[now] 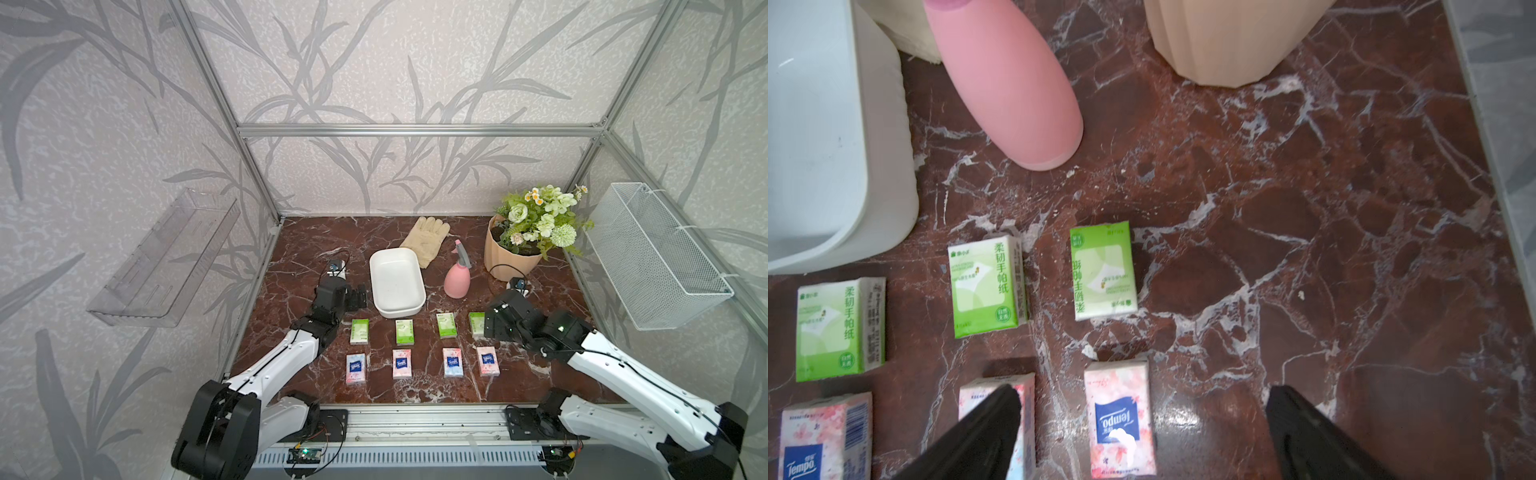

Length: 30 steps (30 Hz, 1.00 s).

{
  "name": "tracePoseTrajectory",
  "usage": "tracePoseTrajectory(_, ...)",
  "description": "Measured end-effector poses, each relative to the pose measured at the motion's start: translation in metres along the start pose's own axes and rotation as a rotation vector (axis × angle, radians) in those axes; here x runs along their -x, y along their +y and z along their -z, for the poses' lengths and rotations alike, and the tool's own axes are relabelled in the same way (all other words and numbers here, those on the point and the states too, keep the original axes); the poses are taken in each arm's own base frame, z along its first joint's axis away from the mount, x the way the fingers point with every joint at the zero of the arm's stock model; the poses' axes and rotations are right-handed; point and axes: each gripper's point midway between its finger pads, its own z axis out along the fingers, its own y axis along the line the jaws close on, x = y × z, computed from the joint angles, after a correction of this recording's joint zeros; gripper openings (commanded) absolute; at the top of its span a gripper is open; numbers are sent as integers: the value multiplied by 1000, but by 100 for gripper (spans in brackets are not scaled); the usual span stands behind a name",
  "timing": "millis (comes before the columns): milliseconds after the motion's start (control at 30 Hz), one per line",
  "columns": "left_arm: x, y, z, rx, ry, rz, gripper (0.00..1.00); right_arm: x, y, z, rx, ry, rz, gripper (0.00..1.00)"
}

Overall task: Take the pocket tissues out of the storage box
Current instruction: Reset both arms

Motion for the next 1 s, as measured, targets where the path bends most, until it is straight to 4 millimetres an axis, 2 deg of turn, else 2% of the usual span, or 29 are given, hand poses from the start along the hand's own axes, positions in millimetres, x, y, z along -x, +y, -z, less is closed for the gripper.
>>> tracePoseTrajectory(233, 15, 18, 3, 97, -63, 34, 100, 50, -33, -1, -30, -163, -64, 99)
tracePoseTrajectory(367, 20, 26, 4, 135, -83, 44, 100, 67, -51, -5, -59, -274, -50, 99)
tracePoseTrajectory(533, 21, 34, 5, 164, -90, 45, 100, 68, -69, -32, -117, -344, -16, 99)
tracePoseTrajectory(800, 24, 49, 4, 210, -95, 59, 100, 51, -92, -99, -183, -380, 41, 99)
tracePoseTrajectory(933, 24, 56, 5, 232, -96, 67, 100, 54, -97, -122, -168, -415, 20, 99)
tracePoseTrajectory(1000, 24, 60, 5, 242, -95, 70, 100, 60, -93, -131, -142, -443, 17, 99)
